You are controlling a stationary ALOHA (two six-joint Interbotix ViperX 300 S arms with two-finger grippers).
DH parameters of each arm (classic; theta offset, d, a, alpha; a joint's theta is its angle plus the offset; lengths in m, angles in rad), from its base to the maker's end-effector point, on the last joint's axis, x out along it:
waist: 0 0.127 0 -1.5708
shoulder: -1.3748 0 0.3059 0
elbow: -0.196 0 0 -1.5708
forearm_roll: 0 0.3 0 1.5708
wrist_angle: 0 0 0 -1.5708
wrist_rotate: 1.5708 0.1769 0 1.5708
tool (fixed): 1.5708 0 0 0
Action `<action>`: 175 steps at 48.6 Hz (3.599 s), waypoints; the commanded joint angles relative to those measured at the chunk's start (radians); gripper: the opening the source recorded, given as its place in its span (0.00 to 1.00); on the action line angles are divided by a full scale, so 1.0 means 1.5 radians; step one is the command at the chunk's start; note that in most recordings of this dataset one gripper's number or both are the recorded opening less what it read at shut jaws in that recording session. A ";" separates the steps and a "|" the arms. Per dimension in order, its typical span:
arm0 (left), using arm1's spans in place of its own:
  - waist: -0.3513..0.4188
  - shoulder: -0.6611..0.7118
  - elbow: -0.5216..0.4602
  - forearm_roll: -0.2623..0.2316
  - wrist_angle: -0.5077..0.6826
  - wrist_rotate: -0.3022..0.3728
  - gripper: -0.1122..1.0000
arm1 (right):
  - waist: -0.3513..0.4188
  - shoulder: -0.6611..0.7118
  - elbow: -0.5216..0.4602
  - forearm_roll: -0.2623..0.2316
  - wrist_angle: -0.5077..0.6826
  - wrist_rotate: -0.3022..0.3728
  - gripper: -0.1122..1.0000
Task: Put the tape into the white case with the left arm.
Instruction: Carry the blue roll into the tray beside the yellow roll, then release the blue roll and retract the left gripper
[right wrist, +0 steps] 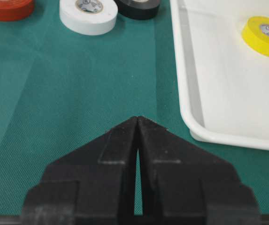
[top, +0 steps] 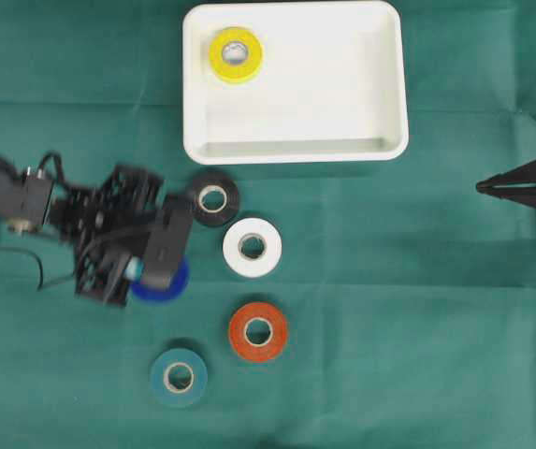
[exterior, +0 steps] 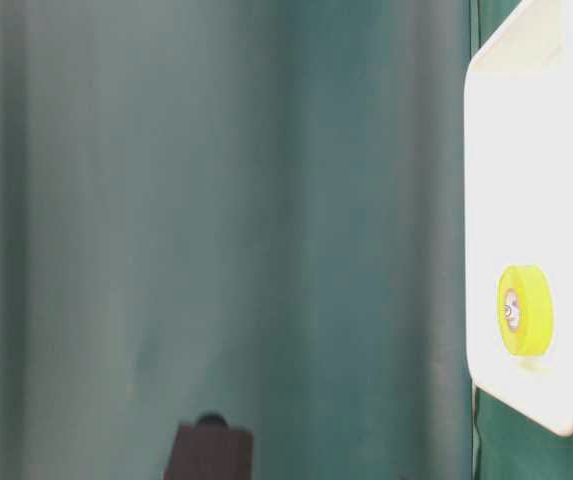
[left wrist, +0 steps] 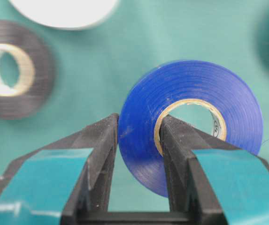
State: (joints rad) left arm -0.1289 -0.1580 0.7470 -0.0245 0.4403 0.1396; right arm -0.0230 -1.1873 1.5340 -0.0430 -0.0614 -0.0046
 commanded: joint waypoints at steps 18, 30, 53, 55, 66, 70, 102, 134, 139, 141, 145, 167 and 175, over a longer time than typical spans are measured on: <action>0.209 0.015 -0.055 0.002 -0.073 0.075 0.32 | -0.001 0.004 -0.007 0.000 -0.007 0.001 0.02; 0.286 0.074 -0.094 0.002 -0.087 0.106 0.32 | -0.001 0.004 -0.005 0.000 -0.007 0.001 0.02; 0.325 0.147 -0.148 0.002 -0.101 0.142 0.32 | -0.001 0.004 -0.005 -0.001 -0.007 0.001 0.02; 0.326 0.148 -0.147 0.002 -0.101 0.142 0.32 | -0.001 0.004 -0.005 0.000 -0.007 0.001 0.02; 0.331 0.149 -0.143 0.002 -0.101 0.138 0.33 | -0.001 0.004 -0.003 0.000 -0.010 0.001 0.02; 0.332 0.148 -0.141 0.002 -0.101 0.138 0.37 | -0.001 0.004 -0.003 0.000 -0.010 0.001 0.02; 0.307 0.028 -0.052 -0.001 -0.097 0.128 0.98 | -0.001 0.004 -0.003 -0.002 -0.010 0.001 0.02; 0.126 -0.224 0.137 -0.002 -0.097 -0.009 0.98 | -0.001 0.003 -0.004 -0.002 -0.011 0.001 0.02; 0.100 -0.254 0.160 -0.002 -0.096 -0.019 0.98 | -0.001 0.003 -0.004 -0.002 -0.011 0.001 0.02; 0.089 -0.266 0.168 -0.002 -0.096 -0.021 0.98 | -0.001 0.003 -0.003 -0.003 -0.011 0.001 0.02; 0.072 -0.292 0.185 -0.002 -0.096 -0.027 0.98 | -0.001 0.003 -0.004 -0.003 -0.010 0.001 0.02; 0.040 -0.437 0.278 -0.002 -0.096 -0.033 0.98 | -0.001 0.004 -0.003 -0.003 -0.011 0.001 0.02; 0.034 -0.492 0.305 -0.001 -0.096 -0.033 0.98 | -0.001 0.004 -0.003 -0.002 -0.010 0.000 0.02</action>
State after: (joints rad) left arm -0.0736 -0.8728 1.2042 -0.0245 0.2991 0.0920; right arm -0.0230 -1.1888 1.5401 -0.0460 -0.0675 -0.0046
